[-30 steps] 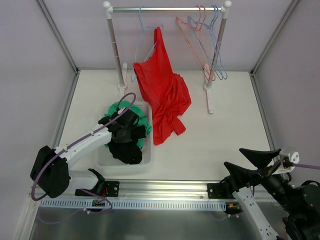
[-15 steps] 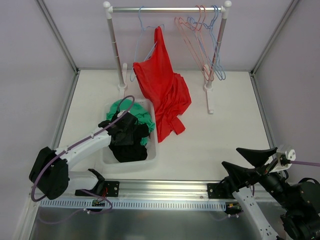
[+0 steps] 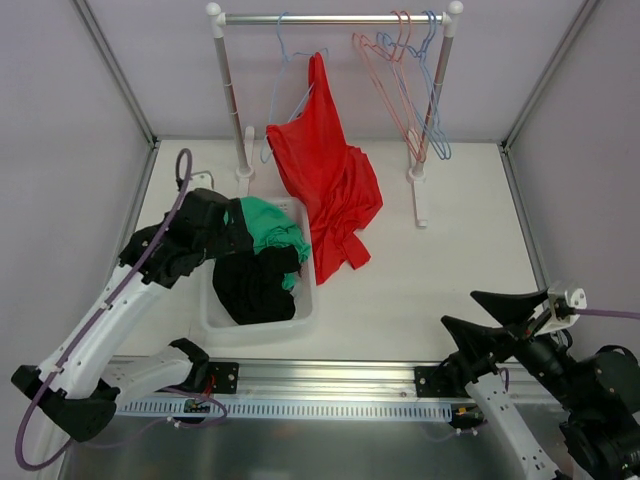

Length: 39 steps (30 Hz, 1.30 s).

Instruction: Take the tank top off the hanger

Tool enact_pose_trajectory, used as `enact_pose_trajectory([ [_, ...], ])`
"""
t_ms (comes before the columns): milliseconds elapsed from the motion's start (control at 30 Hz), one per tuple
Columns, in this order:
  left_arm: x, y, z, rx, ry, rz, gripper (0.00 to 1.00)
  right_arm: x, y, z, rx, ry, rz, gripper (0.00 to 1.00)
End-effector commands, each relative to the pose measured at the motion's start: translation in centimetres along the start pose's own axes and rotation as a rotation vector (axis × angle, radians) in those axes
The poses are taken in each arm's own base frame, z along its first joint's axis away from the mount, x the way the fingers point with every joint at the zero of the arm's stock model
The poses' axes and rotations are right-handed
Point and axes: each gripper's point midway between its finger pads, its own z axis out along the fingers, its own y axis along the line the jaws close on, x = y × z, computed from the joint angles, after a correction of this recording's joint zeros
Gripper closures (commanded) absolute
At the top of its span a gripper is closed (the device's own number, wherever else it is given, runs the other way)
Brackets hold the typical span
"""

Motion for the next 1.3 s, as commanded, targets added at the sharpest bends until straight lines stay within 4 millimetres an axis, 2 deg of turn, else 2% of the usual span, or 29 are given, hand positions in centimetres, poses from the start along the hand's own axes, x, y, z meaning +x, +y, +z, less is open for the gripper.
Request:
enact_pose_trajectory([
  [0,-3.0,3.7,-1.9,-0.122,-0.066,-0.022,0.01,-1.1,-2.6,2.5,0.136,0.052,0.009,0.01],
  [33,-4.0,5.2,-2.0,-0.163,-0.082,-0.065,0.01,-0.9,-3.8,2.9,0.192,0.080,0.006,0.00],
  [67,-4.5,5.7,-2.2,-0.162,-0.089,-0.087,0.01,-0.4,-4.8,2.9,0.249,0.126,-0.001,0.00],
  [100,-5.4,6.3,-2.8,-0.165,-0.116,-0.110,0.01,-0.1,-7.5,3.6,0.371,0.188,-0.054,0.00],
  [133,-6.1,8.3,-3.2,-0.209,-0.139,-0.155,0.01,0.1,-9.2,3.6,0.453,0.221,-0.083,0.01],
  [200,-6.2,8.6,-4.0,-0.131,-0.153,-0.204,0.01,0.4,-12.9,3.0,0.642,0.305,-0.166,0.01],
  [233,-6.5,10.4,-4.3,-0.155,-0.173,-0.234,0.01,0.4,-13.9,2.5,0.703,0.323,-0.185,0.01],
  [267,-6.0,10.2,-5.0,-0.115,-0.186,-0.232,0.01,-0.1,-14.6,1.9,0.761,0.314,-0.202,0.00],
  [333,-5.2,11.9,-5.6,-0.174,-0.209,-0.230,0.01,-0.6,-14.8,1.3,0.784,0.295,-0.217,0.00],
  [367,-4.9,12.2,-6.7,-0.181,-0.253,-0.236,0.01,-0.8,-14.8,1.1,0.788,0.290,-0.225,0.01],
  [500,-3.3,10.4,-7.4,-0.060,-0.276,-0.245,0.01,-0.9,-15.2,-0.3,0.836,0.317,-0.246,0.01],
  [533,-2.6,10.2,-7.1,-0.047,-0.268,-0.240,0.01,-0.5,-15.0,-0.5,0.829,0.323,-0.237,0.01],
  [633,-2.1,10.0,-8.2,-0.014,-0.347,-0.222,0.01,0.7,-14.4,-0.3,0.774,0.331,-0.215,0.00],
  [767,-1.2,10.3,-9.2,0.000,-0.443,-0.212,0.01,0.5,-13.9,-1.4,0.767,0.265,-0.203,0.00],
  [933,-0.2,10.2,-8.0,0.021,-0.481,-0.214,0.01,0.3,-13.6,-1.7,0.754,0.218,-0.200,0.01],
  [1267,-0.1,11.1,-7.8,-0.006,-0.570,-0.225,0.01,0.6,-14.4,-0.8,0.766,0.235,-0.222,0.01],
])
